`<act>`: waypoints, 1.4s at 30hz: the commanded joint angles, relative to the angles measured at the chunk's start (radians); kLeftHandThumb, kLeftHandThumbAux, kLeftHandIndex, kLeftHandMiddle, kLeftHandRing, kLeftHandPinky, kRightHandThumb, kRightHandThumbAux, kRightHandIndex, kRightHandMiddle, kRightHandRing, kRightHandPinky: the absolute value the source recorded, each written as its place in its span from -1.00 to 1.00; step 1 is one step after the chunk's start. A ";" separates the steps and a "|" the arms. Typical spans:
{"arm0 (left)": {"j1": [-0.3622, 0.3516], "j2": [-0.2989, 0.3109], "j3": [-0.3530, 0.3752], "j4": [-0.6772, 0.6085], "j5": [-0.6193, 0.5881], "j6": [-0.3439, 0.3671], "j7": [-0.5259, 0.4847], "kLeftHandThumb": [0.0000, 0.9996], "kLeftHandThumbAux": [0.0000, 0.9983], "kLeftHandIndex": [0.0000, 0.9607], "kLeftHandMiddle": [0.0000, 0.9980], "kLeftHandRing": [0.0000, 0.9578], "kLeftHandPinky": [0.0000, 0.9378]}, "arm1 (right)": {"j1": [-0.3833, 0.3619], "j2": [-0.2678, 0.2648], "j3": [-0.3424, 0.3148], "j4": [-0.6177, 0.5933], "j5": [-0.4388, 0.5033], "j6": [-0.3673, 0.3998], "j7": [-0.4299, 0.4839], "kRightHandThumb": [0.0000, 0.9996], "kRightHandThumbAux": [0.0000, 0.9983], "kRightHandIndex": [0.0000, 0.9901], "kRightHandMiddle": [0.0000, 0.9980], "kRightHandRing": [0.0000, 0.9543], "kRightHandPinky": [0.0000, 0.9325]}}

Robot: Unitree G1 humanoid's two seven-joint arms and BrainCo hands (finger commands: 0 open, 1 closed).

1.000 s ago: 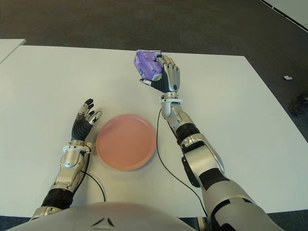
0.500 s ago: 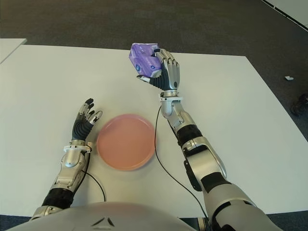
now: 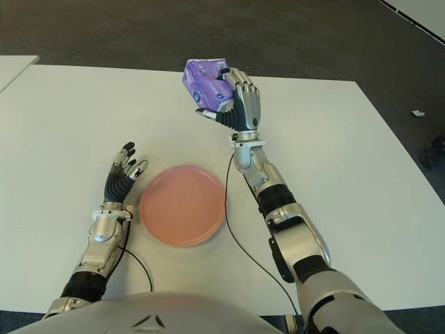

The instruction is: Put the tissue paper into the plate.

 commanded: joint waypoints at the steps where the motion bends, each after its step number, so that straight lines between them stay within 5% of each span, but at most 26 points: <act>1: 0.035 -0.006 0.004 0.041 -0.011 0.028 -0.007 -1.00 0.01 -1.00 -1.00 -1.00 -1.00 | 0.104 0.019 0.020 -0.159 -0.028 0.021 0.054 0.71 0.36 -0.19 0.08 0.79 0.79; 8: 0.038 -0.003 -0.001 0.035 -0.014 0.030 -0.010 -1.00 -0.01 -1.00 -1.00 -1.00 -1.00 | 0.267 -0.001 0.057 -0.357 -0.065 0.001 0.163 0.71 0.36 -0.20 0.08 0.79 0.80; 16: 0.039 0.001 -0.004 0.034 0.011 0.025 0.013 -1.00 0.03 -1.00 -1.00 -1.00 -1.00 | 0.354 -0.051 0.067 -0.450 0.007 0.000 0.423 0.71 0.36 -0.20 0.09 0.78 0.81; 27: 0.026 0.011 0.000 0.064 0.006 0.013 0.002 -1.00 0.05 -1.00 -1.00 -1.00 -1.00 | 0.471 -0.123 0.097 -0.543 0.028 -0.028 0.649 0.71 0.36 -0.20 0.08 0.76 0.78; 42: 0.007 0.025 0.000 0.101 0.009 0.002 0.002 -1.00 0.08 -0.98 -1.00 -1.00 -1.00 | 0.506 -0.159 0.091 -0.551 -0.025 -0.073 0.706 0.71 0.36 -0.20 0.08 0.72 0.72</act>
